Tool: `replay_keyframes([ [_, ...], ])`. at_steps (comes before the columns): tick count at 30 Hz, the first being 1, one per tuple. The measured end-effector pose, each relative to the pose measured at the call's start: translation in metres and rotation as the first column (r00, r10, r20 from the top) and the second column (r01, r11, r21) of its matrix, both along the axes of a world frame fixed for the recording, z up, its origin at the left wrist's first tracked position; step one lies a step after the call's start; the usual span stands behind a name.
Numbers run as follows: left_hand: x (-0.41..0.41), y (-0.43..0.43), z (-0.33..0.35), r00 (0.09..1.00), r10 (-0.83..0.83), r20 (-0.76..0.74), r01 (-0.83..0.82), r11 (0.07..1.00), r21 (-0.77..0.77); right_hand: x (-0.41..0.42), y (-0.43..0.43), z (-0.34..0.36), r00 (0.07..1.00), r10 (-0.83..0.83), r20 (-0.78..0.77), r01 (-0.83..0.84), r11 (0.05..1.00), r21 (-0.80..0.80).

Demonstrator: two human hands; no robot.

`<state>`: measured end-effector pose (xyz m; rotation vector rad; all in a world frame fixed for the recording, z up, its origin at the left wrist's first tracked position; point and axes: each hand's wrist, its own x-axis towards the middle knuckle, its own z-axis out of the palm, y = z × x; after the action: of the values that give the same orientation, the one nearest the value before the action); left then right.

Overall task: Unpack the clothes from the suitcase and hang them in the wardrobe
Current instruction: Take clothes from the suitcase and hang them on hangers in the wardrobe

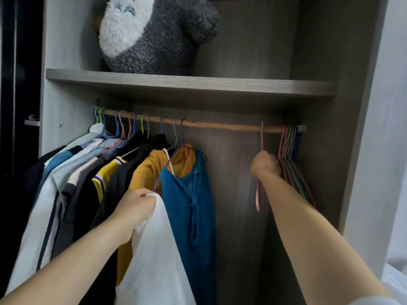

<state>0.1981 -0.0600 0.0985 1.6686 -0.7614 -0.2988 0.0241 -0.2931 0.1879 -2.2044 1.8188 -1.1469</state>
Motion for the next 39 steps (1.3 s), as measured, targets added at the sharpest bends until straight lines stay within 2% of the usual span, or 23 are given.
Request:
replay_keyframes([
  [4,0.005,0.007,-0.009,0.999,0.041,0.016,-0.04,0.999,-0.011,0.017,0.006,-0.012,0.96,0.096,0.265,-0.086,0.995,-0.049],
  [6,0.013,0.012,-0.017,0.999,0.044,0.025,-0.044,0.999,-0.004,0.026,0.013,-0.03,0.897,0.184,0.401,-0.158,0.983,-0.097],
  [8,0.023,0.019,-0.025,0.998,0.058,0.029,-0.058,0.998,0.019,0.035,0.021,-0.054,0.775,0.298,0.558,-0.257,0.954,-0.152],
  [10,0.033,0.026,-0.032,0.997,0.075,0.033,-0.077,0.996,0.044,0.043,0.025,-0.077,0.645,0.322,0.693,-0.362,0.927,-0.094],
  [13,0.045,0.042,-0.043,0.992,0.105,0.065,-0.111,0.989,0.095,0.055,0.028,-0.097,0.487,0.132,0.863,-0.455,0.882,0.122],
  [16,0.055,0.065,-0.053,0.979,0.177,0.097,-0.189,0.974,0.125,0.063,0.043,-0.105,0.415,0.049,0.908,-0.469,0.867,0.168],
  [19,0.068,0.09,-0.061,0.975,0.208,0.081,-0.22,0.955,0.198,0.07,0.083,-0.108,0.369,0.146,0.918,-0.547,0.832,0.087],
  [21,0.076,0.104,-0.064,0.977,0.202,0.06,-0.211,0.943,0.258,0.075,0.119,-0.105,0.265,0.289,0.92,-0.628,0.775,-0.062],
  [23,0.081,0.114,-0.064,0.979,0.2,0.044,-0.204,0.937,0.282,0.074,0.156,-0.094,0.124,0.361,0.924,-0.713,0.681,-0.17],
  [25,0.083,0.125,-0.065,0.973,0.224,0.048,-0.228,0.928,0.296,0.072,0.191,-0.083,-0.021,0.327,0.945,-0.804,0.556,-0.21],
  [27,0.083,0.132,-0.067,0.96,0.271,0.069,-0.279,0.908,0.312,0.076,0.213,-0.078,-0.141,0.216,0.966,-0.861,0.455,-0.228],
  [29,0.08,0.137,-0.068,0.942,0.319,0.107,-0.336,0.885,0.322,0.082,0.23,-0.079,-0.211,0.116,0.971,-0.879,0.412,-0.24],
  [32,0.077,0.143,-0.069,0.913,0.39,0.118,-0.406,0.842,0.356,0.093,0.253,-0.086,-0.322,0.042,0.946,-0.858,0.41,-0.31],
  [35,0.076,0.147,-0.067,0.915,0.4,0.044,-0.383,0.83,0.405,0.103,0.271,-0.095,-0.373,0.029,0.927,-0.83,0.436,-0.348],
  [39,0.08,0.151,-0.068,0.913,0.408,-0.024,-0.366,0.842,0.396,0.117,0.291,-0.113,-0.344,0.121,0.931,-0.837,0.41,-0.363],
])
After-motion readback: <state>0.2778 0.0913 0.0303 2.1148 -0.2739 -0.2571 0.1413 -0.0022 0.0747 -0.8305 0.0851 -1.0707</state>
